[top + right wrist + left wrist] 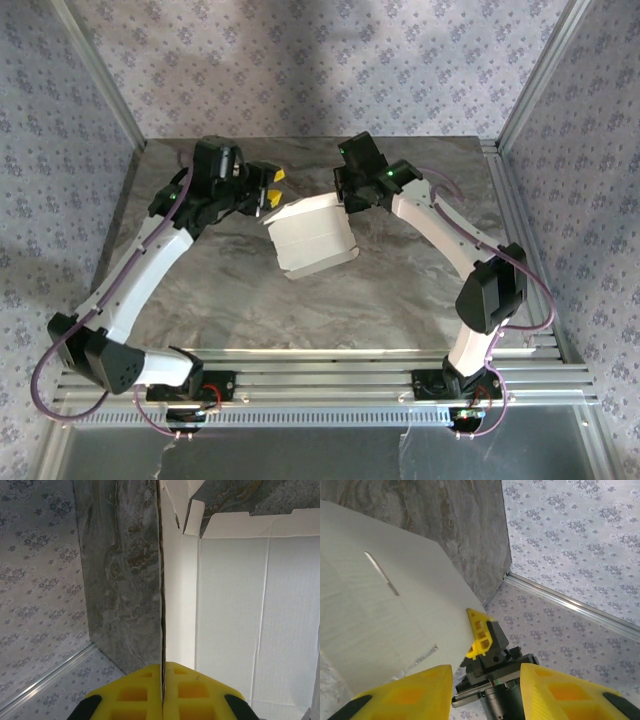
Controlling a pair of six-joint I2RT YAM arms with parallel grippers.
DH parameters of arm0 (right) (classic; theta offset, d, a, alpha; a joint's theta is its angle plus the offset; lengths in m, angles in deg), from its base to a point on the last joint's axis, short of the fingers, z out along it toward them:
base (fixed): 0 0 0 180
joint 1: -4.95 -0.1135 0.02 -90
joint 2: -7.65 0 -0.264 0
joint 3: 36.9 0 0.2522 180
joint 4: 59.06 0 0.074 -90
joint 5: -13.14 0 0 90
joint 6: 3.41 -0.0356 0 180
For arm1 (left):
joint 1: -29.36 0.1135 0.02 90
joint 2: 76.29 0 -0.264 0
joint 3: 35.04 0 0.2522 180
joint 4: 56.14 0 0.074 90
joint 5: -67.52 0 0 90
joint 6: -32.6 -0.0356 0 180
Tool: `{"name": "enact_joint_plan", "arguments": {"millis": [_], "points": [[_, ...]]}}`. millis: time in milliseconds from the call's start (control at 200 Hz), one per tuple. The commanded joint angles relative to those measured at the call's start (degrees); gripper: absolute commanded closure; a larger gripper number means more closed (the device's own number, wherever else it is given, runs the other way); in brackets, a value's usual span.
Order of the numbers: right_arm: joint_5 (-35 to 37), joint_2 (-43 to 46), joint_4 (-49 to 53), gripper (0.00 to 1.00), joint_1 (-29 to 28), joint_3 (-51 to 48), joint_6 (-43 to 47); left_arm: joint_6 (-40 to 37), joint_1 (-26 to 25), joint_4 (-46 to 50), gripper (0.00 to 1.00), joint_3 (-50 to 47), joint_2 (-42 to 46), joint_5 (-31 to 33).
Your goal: Fold the paper box
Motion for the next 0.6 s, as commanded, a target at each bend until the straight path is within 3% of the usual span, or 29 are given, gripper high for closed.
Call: {"name": "enact_joint_plan", "arguments": {"millis": [0,190,595], "points": [[2.1,0.3,-1.0,1.00,-0.1,-1.0,1.8,2.4,-0.4,0.6,0.61,3.8,-0.8,-2.9],[1.9,0.5,-2.3,1.00,-0.1,-1.8,1.9,3.6,-1.7,4.6,0.62,3.0,-1.5,-4.5],[0.9,0.9,-4.0,1.00,-0.2,-3.0,2.2,5.5,-3.4,3.2,0.59,-0.7,-3.2,-3.7]]}}
